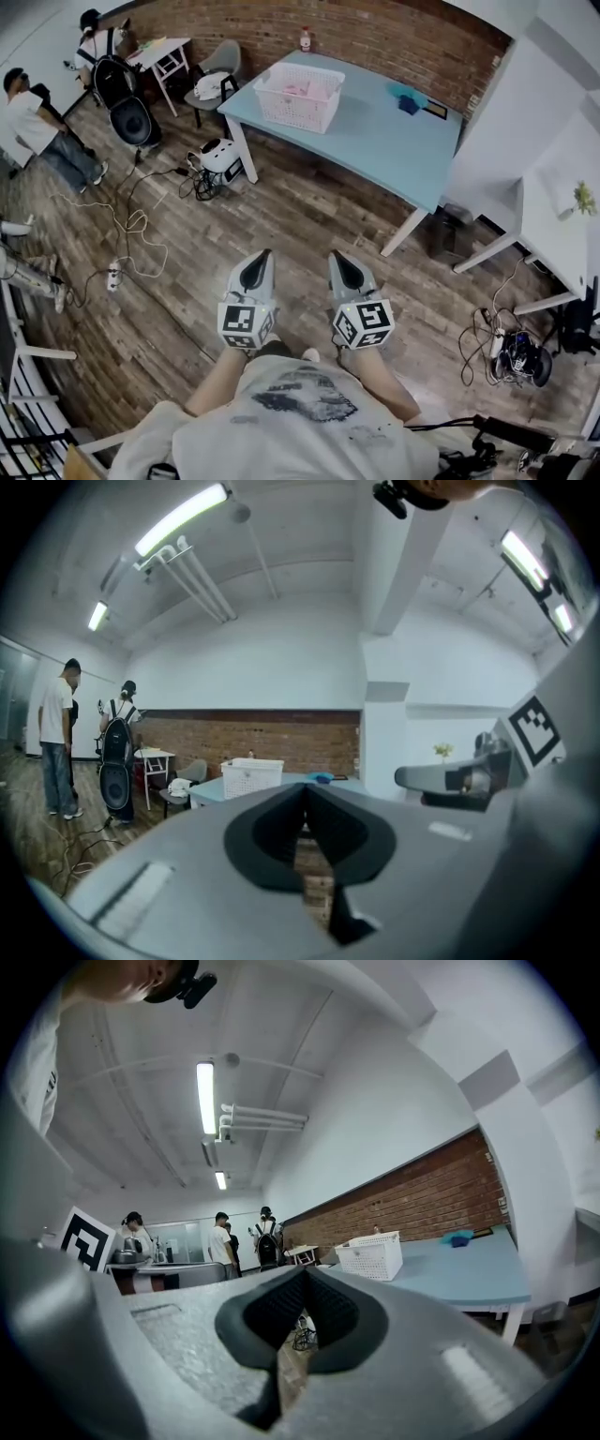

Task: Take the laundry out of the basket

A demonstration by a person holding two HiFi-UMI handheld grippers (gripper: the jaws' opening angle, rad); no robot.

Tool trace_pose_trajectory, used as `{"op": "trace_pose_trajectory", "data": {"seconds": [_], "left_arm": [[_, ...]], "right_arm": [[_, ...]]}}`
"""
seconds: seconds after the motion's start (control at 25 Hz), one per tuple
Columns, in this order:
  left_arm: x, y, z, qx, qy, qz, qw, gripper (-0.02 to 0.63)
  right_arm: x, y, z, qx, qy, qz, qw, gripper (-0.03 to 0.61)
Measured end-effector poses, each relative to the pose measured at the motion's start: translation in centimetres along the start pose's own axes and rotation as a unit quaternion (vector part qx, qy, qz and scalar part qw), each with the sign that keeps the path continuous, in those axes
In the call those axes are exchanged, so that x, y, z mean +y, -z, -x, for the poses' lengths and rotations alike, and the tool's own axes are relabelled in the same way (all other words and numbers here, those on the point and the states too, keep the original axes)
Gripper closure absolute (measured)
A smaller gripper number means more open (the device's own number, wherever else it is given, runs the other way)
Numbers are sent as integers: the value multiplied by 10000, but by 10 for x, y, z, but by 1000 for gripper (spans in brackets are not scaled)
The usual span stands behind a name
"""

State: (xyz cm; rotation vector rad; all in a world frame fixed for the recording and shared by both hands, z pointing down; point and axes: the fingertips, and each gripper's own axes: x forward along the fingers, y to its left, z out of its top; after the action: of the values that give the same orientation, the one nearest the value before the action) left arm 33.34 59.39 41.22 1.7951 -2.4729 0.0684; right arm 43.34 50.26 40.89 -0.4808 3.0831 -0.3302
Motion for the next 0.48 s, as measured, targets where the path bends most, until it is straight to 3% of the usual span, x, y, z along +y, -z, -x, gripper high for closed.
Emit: {"op": "trace_pose_trajectory", "data": {"seconds": [0.48], "left_arm": [[37,4,-63,-91,136,12,9999,622]], "right_arm": [[-25,12,-64,186,65,52,9998,581]]}}
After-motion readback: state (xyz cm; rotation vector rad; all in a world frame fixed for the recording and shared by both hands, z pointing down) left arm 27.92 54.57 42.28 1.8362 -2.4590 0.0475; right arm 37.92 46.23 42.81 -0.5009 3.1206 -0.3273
